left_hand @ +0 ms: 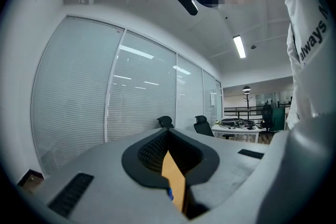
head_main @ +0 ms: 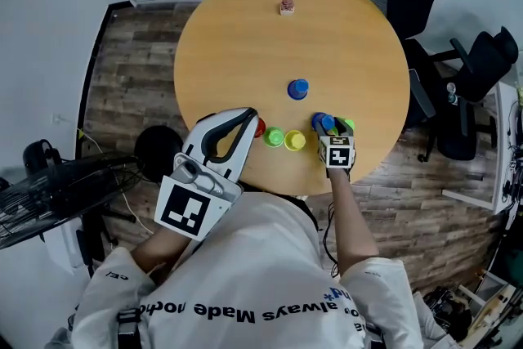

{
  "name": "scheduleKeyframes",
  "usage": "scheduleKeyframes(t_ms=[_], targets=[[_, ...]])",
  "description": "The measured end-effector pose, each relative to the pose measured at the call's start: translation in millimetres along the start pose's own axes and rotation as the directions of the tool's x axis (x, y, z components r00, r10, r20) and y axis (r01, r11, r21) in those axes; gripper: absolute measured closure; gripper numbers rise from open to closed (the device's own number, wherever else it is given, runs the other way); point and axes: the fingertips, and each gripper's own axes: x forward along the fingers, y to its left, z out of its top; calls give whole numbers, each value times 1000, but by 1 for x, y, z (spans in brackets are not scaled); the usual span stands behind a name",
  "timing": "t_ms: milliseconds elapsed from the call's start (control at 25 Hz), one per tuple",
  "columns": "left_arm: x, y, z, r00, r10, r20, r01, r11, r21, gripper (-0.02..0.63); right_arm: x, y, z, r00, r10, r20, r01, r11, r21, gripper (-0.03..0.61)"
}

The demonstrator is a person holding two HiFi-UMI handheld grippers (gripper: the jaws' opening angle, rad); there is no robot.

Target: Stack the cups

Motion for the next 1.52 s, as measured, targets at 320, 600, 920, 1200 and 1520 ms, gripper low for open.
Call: scheduleKeyframes(t_ms=[320, 600, 920, 1200, 1520], targets=[[-10, 2, 2, 1000, 12, 8, -12, 1000, -6, 589, -26, 46, 44, 995, 93, 46, -88, 991, -102, 337], [-16, 7, 4, 1000, 22, 19, -22, 1000, -12, 589, -35, 99, 65, 982, 178, 57, -165, 968, -188, 337], [-24, 10, 3, 999, 28, 16, -28, 999, -16, 589, -37, 160, 69, 963, 265, 53, -243, 933, -264, 337], [-30, 11, 3, 999, 32, 18, -32, 999, -18, 589, -34, 194, 64, 955, 296, 29, -273, 909, -314, 337], [-37, 14, 1, 999, 38, 12, -38, 999, -17, 589, -27, 208, 58, 954, 300, 13, -278, 900, -335, 337]])
